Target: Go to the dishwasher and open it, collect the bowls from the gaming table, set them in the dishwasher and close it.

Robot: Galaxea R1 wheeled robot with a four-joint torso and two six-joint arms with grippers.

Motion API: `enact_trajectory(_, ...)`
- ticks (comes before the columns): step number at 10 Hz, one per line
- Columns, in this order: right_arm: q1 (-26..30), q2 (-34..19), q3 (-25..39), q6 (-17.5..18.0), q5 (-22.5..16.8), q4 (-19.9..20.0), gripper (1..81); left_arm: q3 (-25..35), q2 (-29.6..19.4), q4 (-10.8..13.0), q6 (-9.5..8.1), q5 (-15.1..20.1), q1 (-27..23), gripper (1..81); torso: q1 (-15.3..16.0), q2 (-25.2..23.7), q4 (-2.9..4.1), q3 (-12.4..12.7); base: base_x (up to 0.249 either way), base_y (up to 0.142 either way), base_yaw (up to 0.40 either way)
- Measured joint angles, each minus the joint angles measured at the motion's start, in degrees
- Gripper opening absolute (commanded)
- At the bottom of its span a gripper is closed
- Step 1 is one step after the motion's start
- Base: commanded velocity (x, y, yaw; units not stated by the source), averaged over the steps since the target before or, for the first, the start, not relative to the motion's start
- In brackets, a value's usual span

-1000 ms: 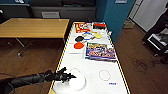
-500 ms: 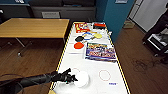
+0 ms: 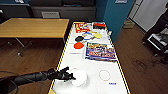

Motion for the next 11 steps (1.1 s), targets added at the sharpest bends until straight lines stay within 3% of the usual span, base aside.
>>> enact_trajectory(3, 0.0, 0.0, 0.1, 0.0, 0.0, 0.0, 1.0, 6.8, -8.4, 0.1, 0.02, 0.0, -2.2, 1.0, 0.0, 0.0, 0.0, 0.0, 0.0, 0.0, 0.0)
enact_trajectory(5, -0.2, 0.0, 0.1, 0.0, 0.0, -0.1, 1.0, 11.8, -14.9, 0.1, 1.0, 0.2, -2.6, 1.0, 0.0, 0.0, 0.0, 1.0, 0.0, 0.0, 0.0)
enact_trajectory(8, -0.6, 0.2, 0.1, 0.0, 0.0, -0.2, 1.0, 18.2, -23.6, 0.2, 4.9, 0.1, -0.2, 1.0, 0.0, 0.0, 0.0, 3.5, 0.0, 0.0, 0.0)
enact_trajectory(11, -1.2, 0.6, 0.1, 0.0, -0.1, -0.5, 1.0, 19.1, -25.6, 1.6, 9.07, -0.3, 10.0, 1.0, 0.0, 0.0, 0.0, 6.0, 0.0, 0.0, 0.0)
